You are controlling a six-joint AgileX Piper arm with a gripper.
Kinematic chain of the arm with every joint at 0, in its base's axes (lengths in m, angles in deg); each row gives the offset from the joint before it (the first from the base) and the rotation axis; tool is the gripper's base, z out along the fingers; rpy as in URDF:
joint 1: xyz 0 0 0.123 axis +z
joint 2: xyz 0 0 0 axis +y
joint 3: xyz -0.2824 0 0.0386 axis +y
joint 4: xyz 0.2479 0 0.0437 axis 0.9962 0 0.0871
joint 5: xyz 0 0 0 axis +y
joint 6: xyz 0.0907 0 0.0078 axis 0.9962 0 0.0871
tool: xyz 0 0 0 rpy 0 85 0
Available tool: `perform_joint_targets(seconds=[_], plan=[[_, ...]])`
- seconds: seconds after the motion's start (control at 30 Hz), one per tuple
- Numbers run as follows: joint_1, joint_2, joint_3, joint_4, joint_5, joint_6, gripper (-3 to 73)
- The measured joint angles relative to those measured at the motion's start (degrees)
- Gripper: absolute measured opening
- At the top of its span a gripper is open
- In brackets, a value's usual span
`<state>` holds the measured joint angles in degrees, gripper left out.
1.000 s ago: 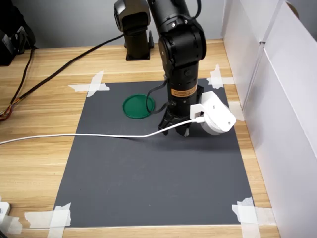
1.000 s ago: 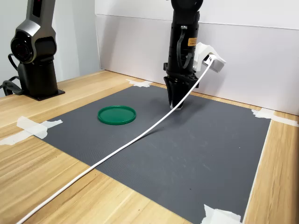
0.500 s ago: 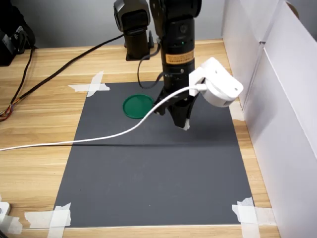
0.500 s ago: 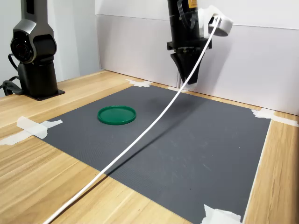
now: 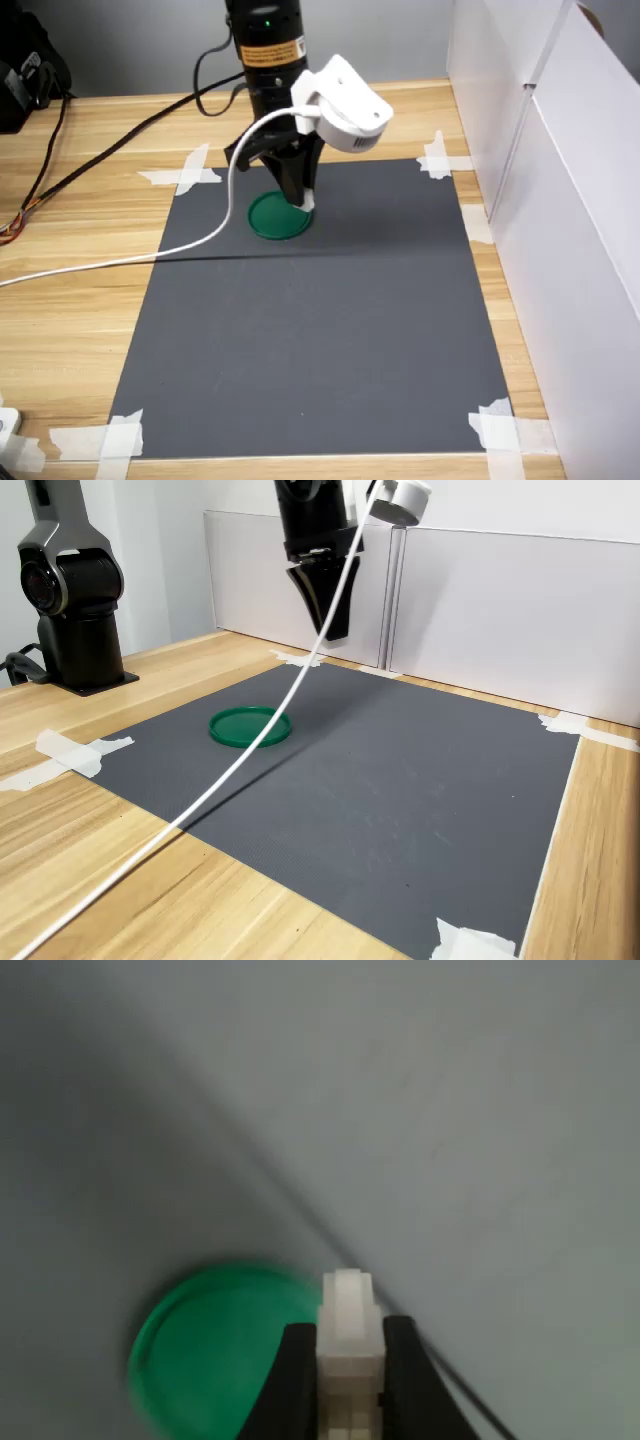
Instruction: Grasp a white terminal and put it in the green lid.
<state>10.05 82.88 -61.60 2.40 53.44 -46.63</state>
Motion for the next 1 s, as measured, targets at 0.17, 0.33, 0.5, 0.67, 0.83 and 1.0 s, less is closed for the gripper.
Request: perform_joint_targets(seconds=[0.17,0.33,0.5,0.67,0.83,1.0], plan=[[-0.7,-2.5,4.5,0.1,2.3,-0.8,10.7],[-1.2,-4.7,10.5,-1.2,2.6,-0.8,10.7],[-1.3,-5.5,15.1,-4.2,0.5,-0.1,10.7],[-1.3,-5.6,17.2,-4.9,-3.3,0.3,10.7],[-1.3,-5.3,17.3,-5.1,-7.0,1.1,10.6],[-1.3,-2.7,17.3,-5.6,-8.0,1.5,10.6]])
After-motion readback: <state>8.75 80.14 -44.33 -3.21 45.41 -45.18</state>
